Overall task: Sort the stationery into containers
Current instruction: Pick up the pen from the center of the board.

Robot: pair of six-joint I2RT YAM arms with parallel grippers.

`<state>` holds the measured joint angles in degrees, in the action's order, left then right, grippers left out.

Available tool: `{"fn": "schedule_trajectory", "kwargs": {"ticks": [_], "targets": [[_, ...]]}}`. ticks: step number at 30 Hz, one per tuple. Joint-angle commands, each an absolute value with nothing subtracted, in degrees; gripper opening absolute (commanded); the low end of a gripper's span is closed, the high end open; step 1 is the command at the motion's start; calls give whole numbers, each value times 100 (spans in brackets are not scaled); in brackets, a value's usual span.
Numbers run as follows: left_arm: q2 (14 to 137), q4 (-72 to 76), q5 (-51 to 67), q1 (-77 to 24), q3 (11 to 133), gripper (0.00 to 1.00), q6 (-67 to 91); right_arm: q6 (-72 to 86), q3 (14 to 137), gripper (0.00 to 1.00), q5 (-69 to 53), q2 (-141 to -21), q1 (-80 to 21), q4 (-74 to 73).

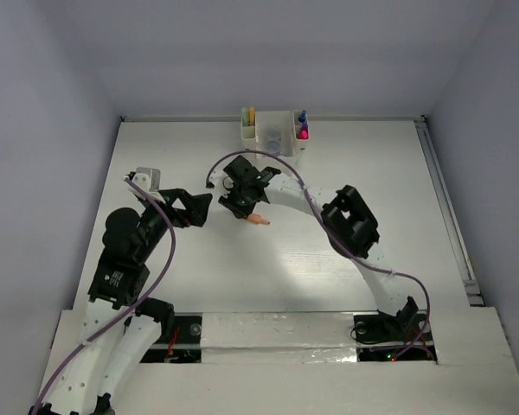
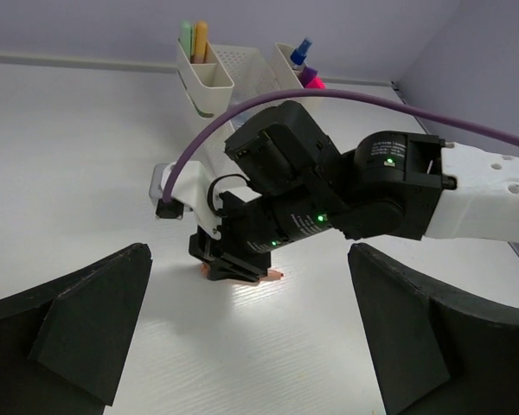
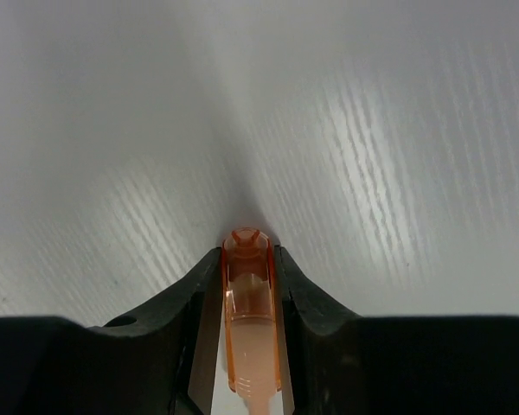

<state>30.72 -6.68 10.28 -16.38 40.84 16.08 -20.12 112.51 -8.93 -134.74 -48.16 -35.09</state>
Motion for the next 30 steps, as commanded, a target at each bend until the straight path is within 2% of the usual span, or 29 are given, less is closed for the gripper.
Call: {"fn": "schedule_trajectory", "kwargs": {"ticks": [1,12,19,24,30], "targets": [[3181,-405,1186,-1608,4043,96,1775,-1881,10664,4,-1116,-12520,-4904,-2990],[3164,210,1740,-1608,3560,91,2855,-1126,8536,4,-2090,-10127,-4772,-1303],[3217,1316,2548,-1608,2586,88,3856,-71,8096,3,-1995,-9485,-4474,-537],[3252,2055,2593,-1608,2207,87,4358,394,7700,3,-2565,-8966,-4474,156],[3551,2979,2593,-1608,1907,80,5027,738,7322,2,-2812,-8605,-4474,615]]}}
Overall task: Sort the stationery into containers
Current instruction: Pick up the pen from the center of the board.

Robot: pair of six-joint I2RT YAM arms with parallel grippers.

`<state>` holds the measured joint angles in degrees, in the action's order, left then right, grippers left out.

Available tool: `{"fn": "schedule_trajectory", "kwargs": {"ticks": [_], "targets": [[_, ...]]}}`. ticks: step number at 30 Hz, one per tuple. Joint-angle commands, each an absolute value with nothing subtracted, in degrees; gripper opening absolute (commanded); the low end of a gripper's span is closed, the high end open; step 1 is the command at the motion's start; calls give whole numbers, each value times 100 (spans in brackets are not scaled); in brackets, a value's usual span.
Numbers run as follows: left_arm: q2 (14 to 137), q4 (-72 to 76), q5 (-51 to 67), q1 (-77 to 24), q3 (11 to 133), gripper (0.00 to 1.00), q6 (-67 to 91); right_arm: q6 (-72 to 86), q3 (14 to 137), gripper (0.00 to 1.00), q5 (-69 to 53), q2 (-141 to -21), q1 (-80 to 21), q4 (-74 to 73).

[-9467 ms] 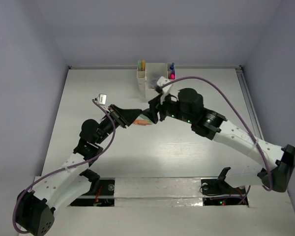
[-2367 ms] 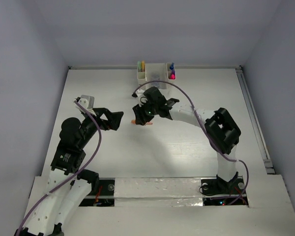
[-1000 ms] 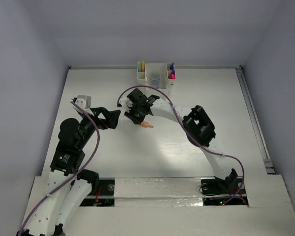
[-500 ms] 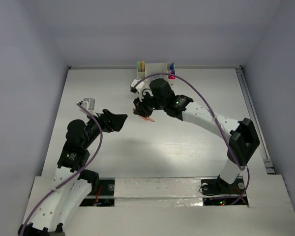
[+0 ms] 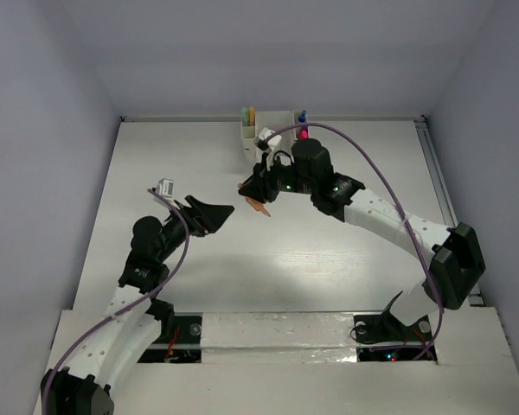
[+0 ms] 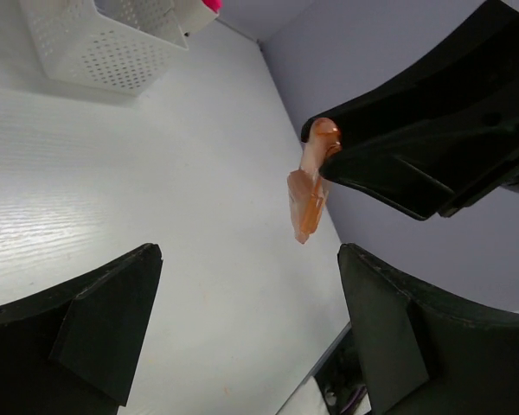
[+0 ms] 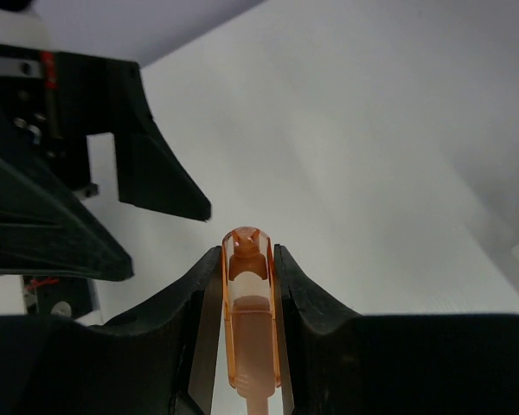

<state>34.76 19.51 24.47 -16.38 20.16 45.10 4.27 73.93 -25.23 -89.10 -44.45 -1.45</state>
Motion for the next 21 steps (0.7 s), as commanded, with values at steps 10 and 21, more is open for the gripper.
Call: {"fn": "schedule_trajectory", "kwargs": {"ticks": [10,21], "targets": [[4192,4025,2698,-1608,1898,80,5598,1072,7216,2,-3392,-8578,-4474,1037],[4763,4508,2927,-1608,1960,80,5695,1221,7181,2,-3770,-8640,-4474,1300]]}}
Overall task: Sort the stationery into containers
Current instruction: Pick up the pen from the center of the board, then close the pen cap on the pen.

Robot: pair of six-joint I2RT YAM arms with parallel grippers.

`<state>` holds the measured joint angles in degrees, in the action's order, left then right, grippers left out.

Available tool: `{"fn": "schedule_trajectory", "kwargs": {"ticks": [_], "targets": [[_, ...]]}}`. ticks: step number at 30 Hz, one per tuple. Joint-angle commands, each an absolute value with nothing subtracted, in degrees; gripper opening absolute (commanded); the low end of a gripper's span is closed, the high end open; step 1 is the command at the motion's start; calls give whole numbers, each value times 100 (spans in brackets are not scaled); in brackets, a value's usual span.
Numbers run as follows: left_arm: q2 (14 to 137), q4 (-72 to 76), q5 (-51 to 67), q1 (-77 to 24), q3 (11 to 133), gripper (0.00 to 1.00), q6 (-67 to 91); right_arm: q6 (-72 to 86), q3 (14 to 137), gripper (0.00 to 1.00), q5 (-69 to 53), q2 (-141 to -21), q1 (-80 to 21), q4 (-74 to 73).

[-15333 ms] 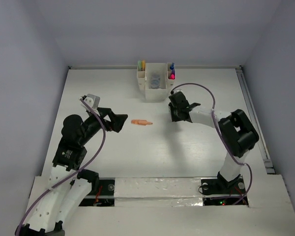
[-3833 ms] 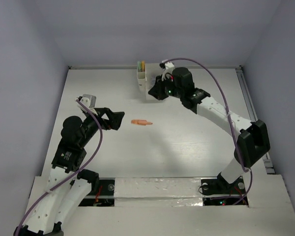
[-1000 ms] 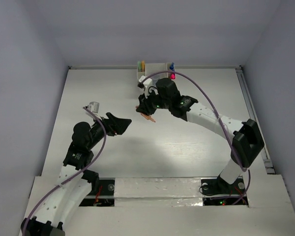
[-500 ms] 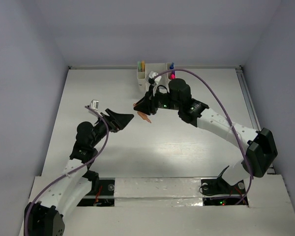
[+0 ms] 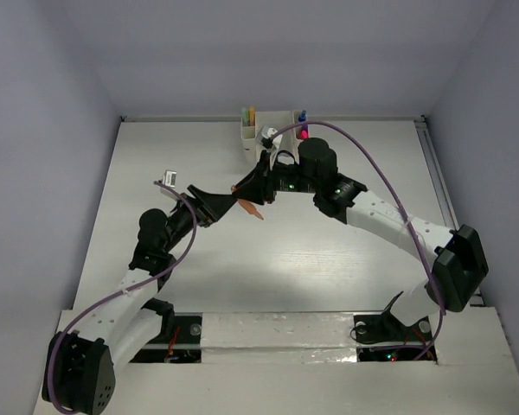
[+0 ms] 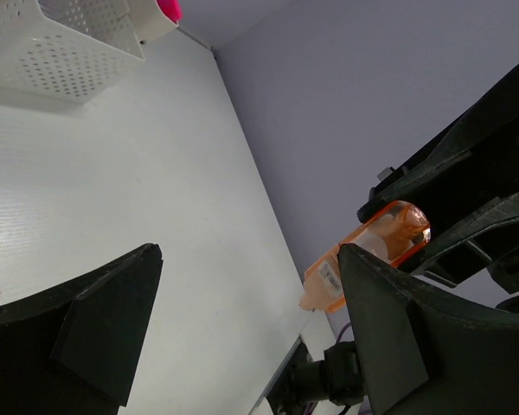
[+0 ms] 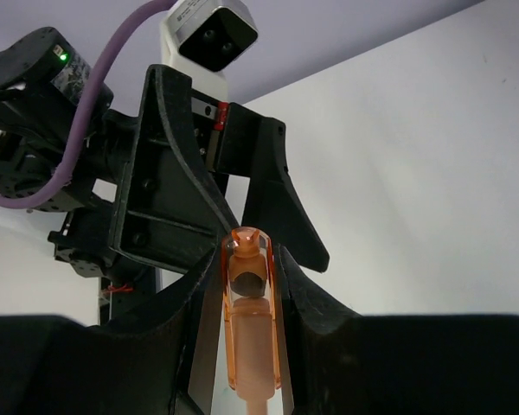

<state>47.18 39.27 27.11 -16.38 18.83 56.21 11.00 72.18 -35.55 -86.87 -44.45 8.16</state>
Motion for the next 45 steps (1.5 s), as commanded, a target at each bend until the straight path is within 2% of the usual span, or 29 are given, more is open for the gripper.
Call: {"fn": "schedule_trajectory", "kwargs": {"ticks": [1,13,24,31,38,45], "targets": [[4781,4570,2927,-1608,1960,80,5704,1222,7189,1,-3797,-8640,-4474,1292],[4781,4623,3023,-1608,1881,80,5695,1248,7251,1,-3771,-8719,-4474,1213],[4571,4368,2953,-2074,1644,80,5599,1275,7637,0,-3481,-8745,-4474,1345],[4149,4034,2760,-2127,1565,80,5537,1292,7787,0,-3130,-8605,-4316,1406],[4096,4043,2593,-2680,1564,81,5529,1573,7839,0,-3120,-8525,-4087,1714],[3683,3367,2066,-2733,1696,84,5195,1652,7612,0,-3076,-8403,-4087,1880]]}}
